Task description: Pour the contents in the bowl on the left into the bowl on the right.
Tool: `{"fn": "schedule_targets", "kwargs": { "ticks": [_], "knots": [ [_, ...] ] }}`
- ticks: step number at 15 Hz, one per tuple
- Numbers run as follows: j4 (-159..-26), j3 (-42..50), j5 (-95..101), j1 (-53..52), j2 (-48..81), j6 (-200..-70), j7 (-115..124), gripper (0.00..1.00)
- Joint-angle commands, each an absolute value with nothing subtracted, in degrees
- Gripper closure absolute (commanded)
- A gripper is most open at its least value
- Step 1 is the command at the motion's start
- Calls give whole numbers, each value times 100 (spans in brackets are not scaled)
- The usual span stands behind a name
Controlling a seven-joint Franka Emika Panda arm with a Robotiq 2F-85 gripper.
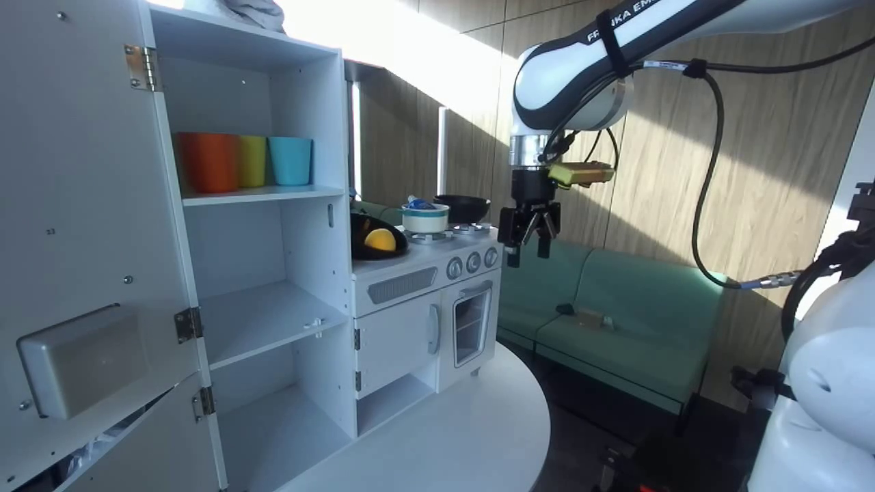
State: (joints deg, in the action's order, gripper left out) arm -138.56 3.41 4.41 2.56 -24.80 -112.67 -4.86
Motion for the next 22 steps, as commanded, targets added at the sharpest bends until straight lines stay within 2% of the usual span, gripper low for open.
{"fn": "schedule_targets", "kwargs": {
  "ticks": [1, 7, 11, 17, 22],
  "knots": [
    [-13933, 403, 181, 143, -2305, -11726, -644, 0],
    [-13366, 215, -776, -289, -1112, -14234, -692, 0],
    [-12923, 70, -627, -235, -931, -15120, -342, 0],
    [-12128, -63, -476, -277, -441, -15840, -284, 0],
    [-11372, 31, -1010, -415, -27, -15147, -2126, 0]
  ]
}}
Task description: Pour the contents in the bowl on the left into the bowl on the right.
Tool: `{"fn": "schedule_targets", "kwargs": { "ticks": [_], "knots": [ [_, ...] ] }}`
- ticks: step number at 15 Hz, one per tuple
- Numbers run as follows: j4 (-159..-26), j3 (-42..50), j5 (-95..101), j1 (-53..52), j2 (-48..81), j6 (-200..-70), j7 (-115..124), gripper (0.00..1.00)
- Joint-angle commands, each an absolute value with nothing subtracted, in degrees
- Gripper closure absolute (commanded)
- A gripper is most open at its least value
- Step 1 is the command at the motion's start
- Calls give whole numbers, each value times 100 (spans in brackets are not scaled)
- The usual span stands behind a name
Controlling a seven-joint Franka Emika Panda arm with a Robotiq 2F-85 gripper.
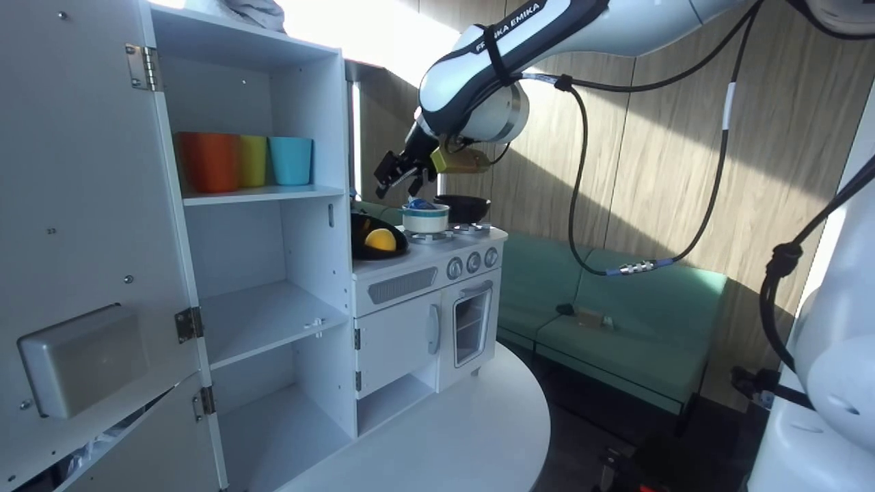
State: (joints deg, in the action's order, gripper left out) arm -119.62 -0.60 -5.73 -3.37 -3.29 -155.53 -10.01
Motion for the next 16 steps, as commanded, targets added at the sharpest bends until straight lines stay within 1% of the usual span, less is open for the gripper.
{"fn": "schedule_targets", "kwargs": {
  "ticks": [1, 7, 8, 14, 16],
  "knots": [
    [-11249, 36, -1087, -360, 28, -14984, -2490, 0],
    [-10164, 114, -1758, 16, 375, -13419, -4773, 0],
    [-10728, 44, -1450, -36, 118, -13905, -4068, 0],
    [-10728, 20, -1481, -1, 150, -13806, -4155, 0],
    [-10524, -10, -1530, -10, 392, -13749, -4323, 0]
  ]
}}
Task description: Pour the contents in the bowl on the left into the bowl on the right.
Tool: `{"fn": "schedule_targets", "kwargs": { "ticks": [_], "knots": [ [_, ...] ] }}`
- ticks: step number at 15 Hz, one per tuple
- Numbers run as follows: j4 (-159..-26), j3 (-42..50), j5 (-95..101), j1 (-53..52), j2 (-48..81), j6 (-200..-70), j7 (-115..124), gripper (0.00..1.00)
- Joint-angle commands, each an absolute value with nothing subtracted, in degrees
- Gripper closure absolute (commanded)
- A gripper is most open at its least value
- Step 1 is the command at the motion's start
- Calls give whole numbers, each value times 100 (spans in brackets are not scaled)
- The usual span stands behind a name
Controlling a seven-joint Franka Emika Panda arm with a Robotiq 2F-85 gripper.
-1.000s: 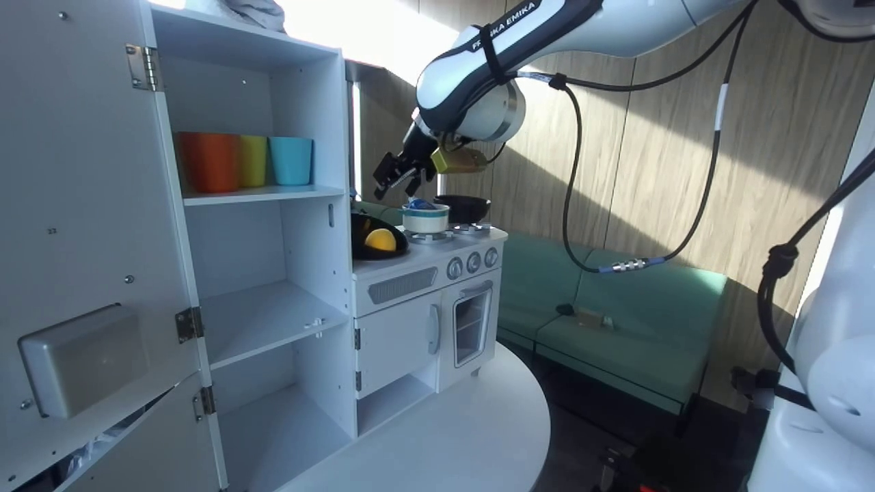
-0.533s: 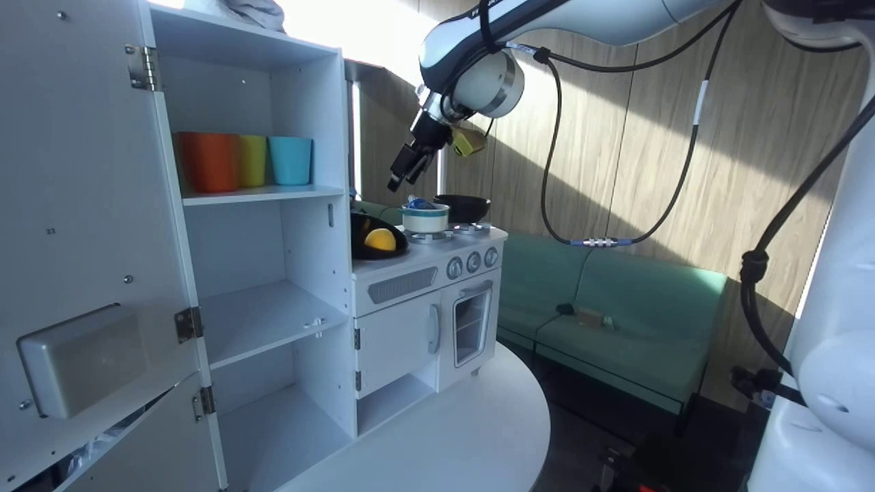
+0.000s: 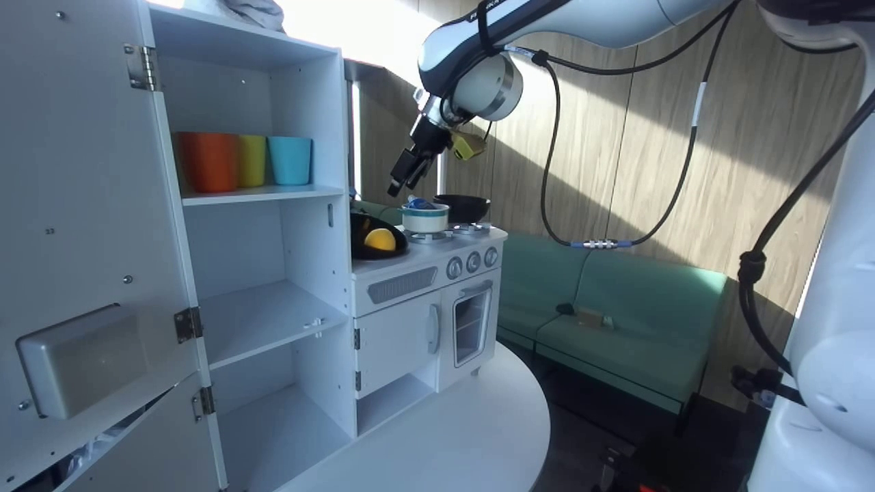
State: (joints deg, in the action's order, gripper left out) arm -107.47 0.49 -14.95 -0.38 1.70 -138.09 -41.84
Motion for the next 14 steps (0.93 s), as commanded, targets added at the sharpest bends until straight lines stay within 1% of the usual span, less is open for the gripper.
{"fn": "schedule_targets", "kwargs": {
  "ticks": [1, 4, 9, 12, 14],
  "knots": [
    [-10421, -39, -1447, -20, 488, -13683, -4469, 0],
    [-10144, -109, -1180, 5, 715, -13490, -4806, 0],
    [-9194, -145, -923, 141, 1222, -12823, -5591, 0],
    [-8608, -172, -1073, 337, 1549, -12214, -6173, 0],
    [-8312, -170, -1125, 465, 1781, -12091, -6488, 0]
  ]
}}
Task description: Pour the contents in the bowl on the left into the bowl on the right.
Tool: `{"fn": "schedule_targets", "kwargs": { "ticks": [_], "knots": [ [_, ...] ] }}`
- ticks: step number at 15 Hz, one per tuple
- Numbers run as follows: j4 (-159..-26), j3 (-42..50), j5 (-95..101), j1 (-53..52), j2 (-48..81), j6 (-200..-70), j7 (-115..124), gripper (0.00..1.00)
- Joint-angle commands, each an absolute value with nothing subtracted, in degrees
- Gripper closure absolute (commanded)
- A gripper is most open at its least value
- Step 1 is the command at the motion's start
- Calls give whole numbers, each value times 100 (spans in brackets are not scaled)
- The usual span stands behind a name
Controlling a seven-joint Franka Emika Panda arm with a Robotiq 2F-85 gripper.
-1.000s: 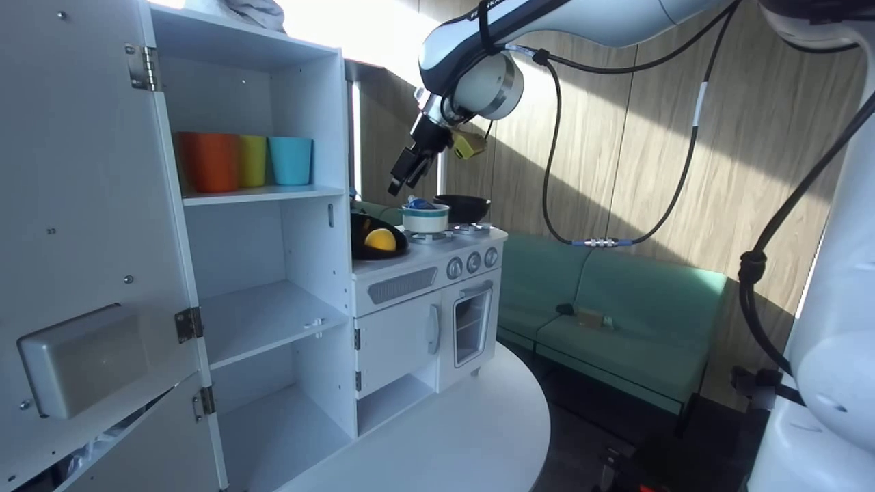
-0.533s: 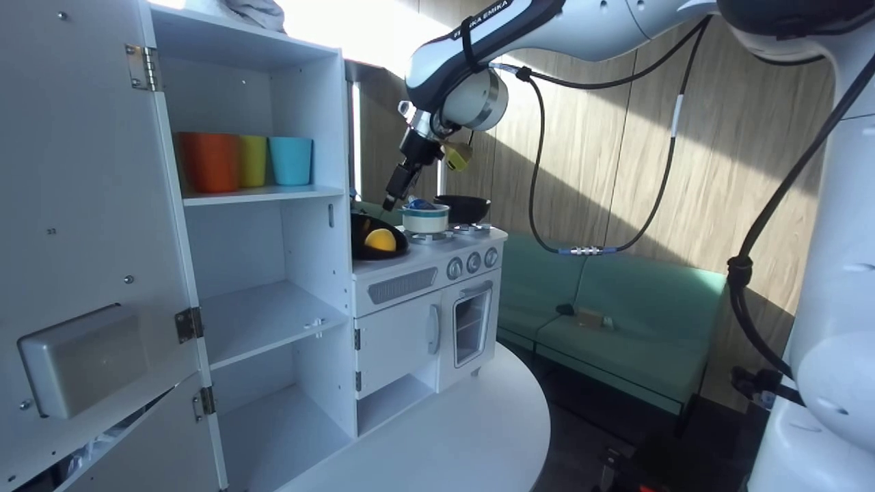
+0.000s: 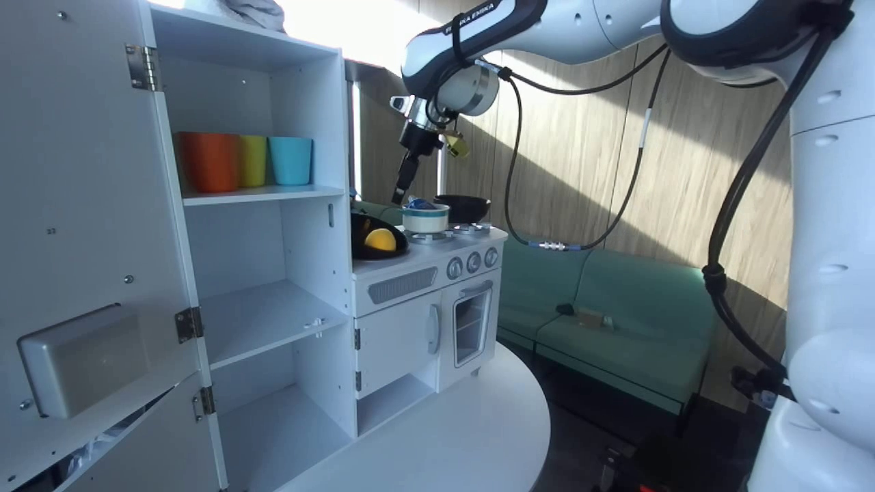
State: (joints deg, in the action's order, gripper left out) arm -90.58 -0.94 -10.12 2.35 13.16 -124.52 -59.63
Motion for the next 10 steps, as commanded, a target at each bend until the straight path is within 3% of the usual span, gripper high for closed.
{"fn": "schedule_targets", "kwargs": {
  "ticks": [1, 10],
  "knots": [
    [-8193, -195, -1186, 540, 1913, -12129, -6736, 0],
    [-7428, -527, -1424, 730, 2700, -12590, -7306, 0]
  ]
}}
